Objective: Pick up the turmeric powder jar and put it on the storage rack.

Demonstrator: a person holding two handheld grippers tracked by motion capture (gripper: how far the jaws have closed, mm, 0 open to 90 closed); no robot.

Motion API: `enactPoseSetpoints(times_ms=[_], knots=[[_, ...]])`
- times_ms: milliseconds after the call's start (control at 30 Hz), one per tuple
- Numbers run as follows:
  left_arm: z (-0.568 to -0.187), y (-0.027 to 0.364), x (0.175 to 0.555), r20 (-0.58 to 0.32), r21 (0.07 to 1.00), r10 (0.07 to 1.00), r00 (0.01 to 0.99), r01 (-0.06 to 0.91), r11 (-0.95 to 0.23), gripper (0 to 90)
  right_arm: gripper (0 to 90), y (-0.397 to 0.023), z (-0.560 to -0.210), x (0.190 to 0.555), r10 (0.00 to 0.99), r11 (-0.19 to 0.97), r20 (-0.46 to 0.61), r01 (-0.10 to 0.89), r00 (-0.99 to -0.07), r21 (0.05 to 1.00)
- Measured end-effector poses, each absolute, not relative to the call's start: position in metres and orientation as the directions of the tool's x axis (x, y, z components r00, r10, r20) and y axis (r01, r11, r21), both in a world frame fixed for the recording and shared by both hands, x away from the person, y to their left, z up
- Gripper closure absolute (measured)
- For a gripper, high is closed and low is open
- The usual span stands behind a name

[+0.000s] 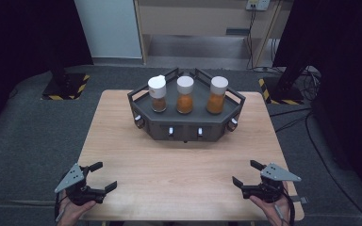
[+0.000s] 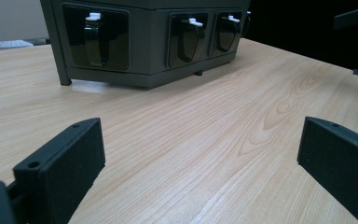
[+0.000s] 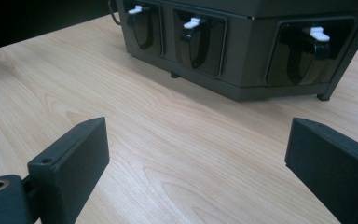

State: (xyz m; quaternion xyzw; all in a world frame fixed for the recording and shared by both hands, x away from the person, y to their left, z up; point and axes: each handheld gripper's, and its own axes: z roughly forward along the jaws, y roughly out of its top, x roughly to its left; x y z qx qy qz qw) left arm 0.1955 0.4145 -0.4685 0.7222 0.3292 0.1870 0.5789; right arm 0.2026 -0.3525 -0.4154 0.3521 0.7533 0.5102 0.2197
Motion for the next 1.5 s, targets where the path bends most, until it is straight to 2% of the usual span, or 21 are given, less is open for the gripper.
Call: enactPoseSetpoints(times_ms=[1500], knots=[[-0.4692,0.415,0.1964,-0.121,0.959,0.691,0.713,0.263,-0.104,0.0,6.5,-0.3515,-0.4167,0.2027,0.751,0.241,0.027,0.312,-0.66,0.919]])
